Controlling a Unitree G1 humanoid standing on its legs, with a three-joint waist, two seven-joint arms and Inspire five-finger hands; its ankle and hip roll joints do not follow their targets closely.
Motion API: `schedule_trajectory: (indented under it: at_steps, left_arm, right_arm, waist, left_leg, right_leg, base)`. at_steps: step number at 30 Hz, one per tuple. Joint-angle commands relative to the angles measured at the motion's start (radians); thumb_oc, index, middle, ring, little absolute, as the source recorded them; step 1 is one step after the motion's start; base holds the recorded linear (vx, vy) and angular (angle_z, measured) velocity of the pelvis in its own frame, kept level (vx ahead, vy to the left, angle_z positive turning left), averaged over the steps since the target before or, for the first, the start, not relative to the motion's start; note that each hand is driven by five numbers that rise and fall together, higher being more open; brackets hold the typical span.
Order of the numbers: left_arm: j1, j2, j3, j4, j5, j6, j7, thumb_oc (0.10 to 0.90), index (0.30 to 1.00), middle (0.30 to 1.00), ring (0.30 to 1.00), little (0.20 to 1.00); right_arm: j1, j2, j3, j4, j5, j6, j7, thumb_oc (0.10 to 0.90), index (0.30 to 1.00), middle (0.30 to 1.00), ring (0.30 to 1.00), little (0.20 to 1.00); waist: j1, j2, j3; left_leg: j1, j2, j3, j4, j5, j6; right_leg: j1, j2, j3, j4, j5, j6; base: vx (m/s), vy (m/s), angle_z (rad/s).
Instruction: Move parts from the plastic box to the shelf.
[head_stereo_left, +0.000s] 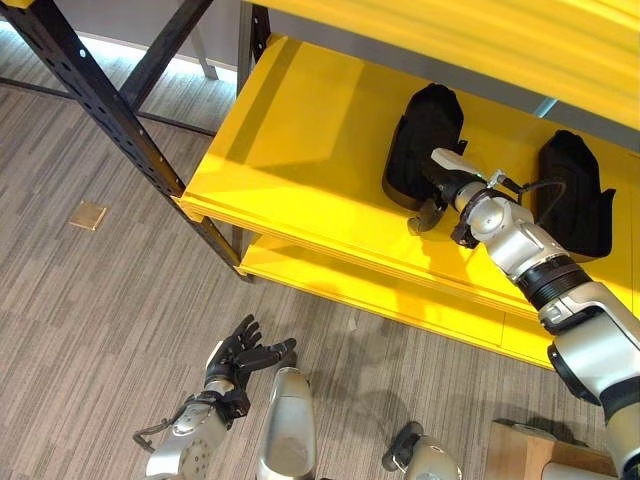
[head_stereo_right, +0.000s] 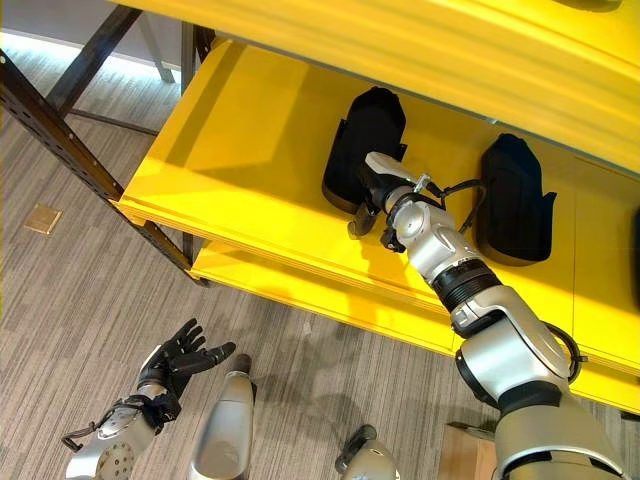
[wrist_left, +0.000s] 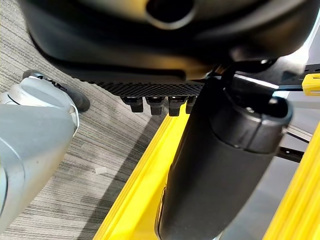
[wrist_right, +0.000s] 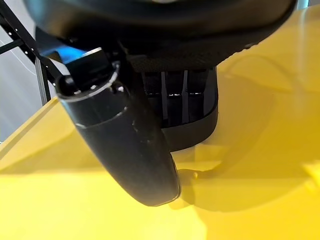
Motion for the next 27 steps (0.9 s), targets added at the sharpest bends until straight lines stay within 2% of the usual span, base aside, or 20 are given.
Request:
schedule_trajectory:
  at_steps: [1,13,27]
  left_arm:
    - [-0.001,0.078,0.022,-0.105,-0.032,-0.082,-0.021,0.900,1.000,1.000,1.000,1.000]
    - [-0.008,0.082,0.025,-0.096,-0.029,-0.079,-0.027,0.900,1.000,1.000,1.000,1.000]
    - [-0.019,0.093,0.032,-0.095,-0.029,-0.066,-0.041,0.900,1.000,1.000,1.000,1.000]
  right_arm:
    - [-0.145,-0.001,0.017,0.042,0.008,-0.022,-0.012,0.900,1.000,1.000,1.000,1.000]
    - [-0.150,0.001,0.039,0.048,0.034,-0.022,0.022,0.900,1.000,1.000,1.000,1.000]
    - [-0.146,-0.001,0.085,-0.018,0.083,-0.008,0.122,0.900,1.000,1.000,1.000,1.000]
  waist:
    - [0.007,-0.030,-0.009]
    - [0.010,-0.038,-0.014]
    - [0.006,-0.056,-0.033]
  left_leg:
    - [-0.056,0.054,-0.016,0.059,-0.036,0.010]
    - [-0.053,0.056,-0.018,0.057,-0.037,0.010]
    - [-0.047,0.064,-0.017,0.052,-0.034,0.003]
  right_leg:
    - [0.076,0.000,0.066,-0.090,0.060,-0.015]
    - [0.080,0.005,0.065,-0.089,0.059,-0.015]
    - [0.091,0.009,0.062,-0.089,0.054,-0.012]
  base:
    - [0.00,0.000,0.00]
    - [0.00,0.000,0.00]
    - [0.00,-0.005,0.00]
